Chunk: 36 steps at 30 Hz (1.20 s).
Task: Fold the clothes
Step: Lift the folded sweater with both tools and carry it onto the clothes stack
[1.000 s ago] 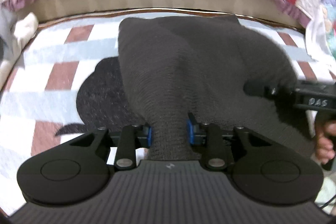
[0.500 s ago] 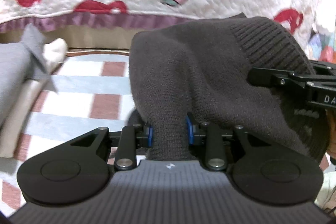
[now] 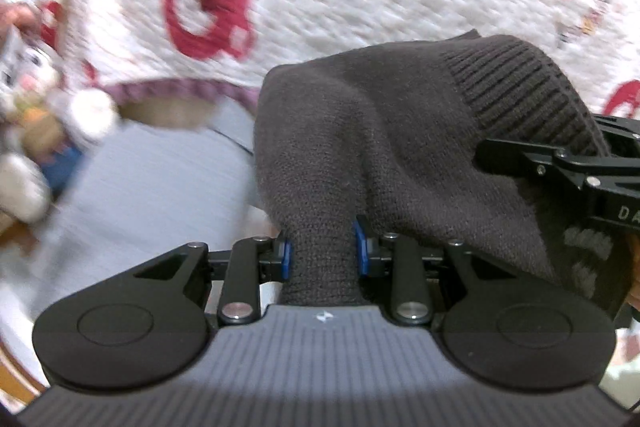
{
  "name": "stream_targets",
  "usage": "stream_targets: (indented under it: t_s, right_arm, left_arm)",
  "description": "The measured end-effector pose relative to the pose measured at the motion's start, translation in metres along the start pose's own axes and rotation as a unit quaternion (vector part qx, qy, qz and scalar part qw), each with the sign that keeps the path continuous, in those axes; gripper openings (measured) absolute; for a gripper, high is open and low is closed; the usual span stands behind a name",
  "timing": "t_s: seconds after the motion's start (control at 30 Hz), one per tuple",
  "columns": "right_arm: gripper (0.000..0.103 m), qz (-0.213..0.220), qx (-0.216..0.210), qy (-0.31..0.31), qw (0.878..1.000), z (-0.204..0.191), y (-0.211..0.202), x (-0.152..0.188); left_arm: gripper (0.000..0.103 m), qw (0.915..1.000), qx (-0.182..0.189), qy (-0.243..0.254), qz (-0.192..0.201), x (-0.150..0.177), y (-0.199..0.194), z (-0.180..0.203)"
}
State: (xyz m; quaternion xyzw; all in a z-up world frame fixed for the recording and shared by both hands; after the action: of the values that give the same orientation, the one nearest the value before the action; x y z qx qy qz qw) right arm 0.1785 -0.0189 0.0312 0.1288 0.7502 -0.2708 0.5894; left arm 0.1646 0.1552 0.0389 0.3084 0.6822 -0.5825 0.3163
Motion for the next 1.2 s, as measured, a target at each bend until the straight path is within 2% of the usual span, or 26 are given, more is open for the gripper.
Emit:
stream_targets:
  t_s: [0.17, 0.23, 0.3, 0.33, 0.4, 0.43, 0.5, 0.53, 0.63, 0.77, 0.87, 0.9, 0.97, 1.03, 1.07, 1.1, 1.13, 1.17, 1.2]
  right_arm:
    - [0.041, 0.048, -0.051, 0.005, 0.998, -0.029, 0.071, -0.045]
    - [0.041, 0.075, -0.084, 0.035, 0.993, -0.031, 0.102, -0.062]
    - [0.042, 0.085, -0.108, 0.083, 0.987, -0.023, 0.136, -0.066]
    - [0.043, 0.079, -0.118, 0.134, 0.981, -0.015, 0.16, -0.061]
    - [0.044, 0.049, -0.141, 0.216, 0.965, -0.001, 0.2, -0.039]
    - [0.044, 0.02, -0.154, 0.254, 0.955, 0.005, 0.225, -0.021]
    - [0.044, -0.023, -0.16, 0.301, 0.94, 0.012, 0.254, 0.008]
    - [0.044, -0.039, -0.159, 0.32, 0.933, 0.015, 0.265, 0.021]
    - [0.046, -0.035, -0.171, 0.333, 0.927, 0.017, 0.259, 0.031]
    - [0.058, -0.028, -0.186, 0.349, 0.918, 0.019, 0.251, 0.044]
    - [0.065, -0.024, -0.206, 0.389, 0.897, 0.019, 0.233, 0.065]
    - [0.065, -0.029, -0.216, 0.391, 0.894, 0.016, 0.23, 0.071]
    - [0.065, -0.043, -0.237, 0.382, 0.892, 0.004, 0.225, 0.084]
    - [0.065, -0.053, -0.238, 0.368, 0.897, -0.009, 0.227, 0.093]
    - [0.06, -0.053, -0.233, 0.369, 0.898, -0.011, 0.228, 0.093]
    - [0.043, -0.051, -0.237, 0.374, 0.895, -0.014, 0.228, 0.088]
    - [0.04, -0.046, -0.26, 0.39, 0.882, -0.016, 0.227, 0.075]
    - [0.039, -0.043, -0.284, 0.416, 0.863, -0.018, 0.224, 0.064]
    - [0.039, -0.052, -0.306, 0.449, 0.838, -0.022, 0.224, 0.057]
  left_arm:
    - [0.027, 0.998, -0.061, -0.008, 0.007, -0.046, 0.007, -0.078]
    - [0.027, 0.9962, -0.083, -0.027, 0.006, -0.063, 0.017, -0.109]
    - [0.027, 0.9938, -0.101, -0.046, -0.013, -0.073, 0.04, -0.136]
    - [0.027, 0.9922, -0.11, -0.054, -0.022, -0.078, 0.052, -0.149]
    - [0.027, 0.9883, -0.139, -0.035, -0.053, -0.073, 0.087, -0.168]
    - [0.027, 0.9855, -0.151, -0.022, -0.074, -0.065, 0.104, -0.175]
    - [0.027, 0.9791, -0.165, -0.003, -0.119, -0.045, 0.137, -0.183]
    - [0.027, 0.978, -0.167, 0.0, -0.125, -0.037, 0.144, -0.185]
    - [0.027, 0.9778, -0.165, 0.028, -0.125, -0.024, 0.148, -0.182]
    - [0.028, 0.98, -0.149, 0.012, -0.132, -0.024, 0.143, -0.185]
    - [0.028, 0.9787, -0.157, 0.016, -0.132, -0.023, 0.146, -0.182]
    - [0.028, 0.9784, -0.159, 0.016, -0.131, -0.024, 0.146, -0.18]
    - [0.028, 0.9777, -0.16, 0.001, -0.137, -0.026, 0.148, -0.183]
    - [0.028, 0.9764, -0.159, -0.013, -0.146, -0.03, 0.15, -0.185]
    - [0.028, 0.9753, -0.16, -0.012, -0.152, -0.034, 0.151, -0.186]
    - [0.027, 0.9741, -0.161, -0.009, -0.159, -0.038, 0.152, -0.187]
    - [0.027, 0.9729, -0.165, 0.006, -0.162, -0.044, 0.152, -0.185]
    - [0.027, 0.9703, -0.174, 0.028, -0.166, -0.051, 0.152, -0.184]
    - [0.027, 0.9683, -0.179, 0.041, -0.17, -0.058, 0.153, -0.185]
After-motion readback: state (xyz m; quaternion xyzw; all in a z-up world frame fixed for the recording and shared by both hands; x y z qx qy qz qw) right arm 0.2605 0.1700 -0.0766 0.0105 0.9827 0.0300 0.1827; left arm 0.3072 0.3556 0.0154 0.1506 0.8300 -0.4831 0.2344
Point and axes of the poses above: each gripper's, at about its wrist camera, not at the fingertips, and y roughly the way its jaws point, z to its right, x to its underside, the point moved 7 cm from there along y, roughly the way its jaws point, and after that the axes turned 12 degrees about -x, right-handed, at the moved point
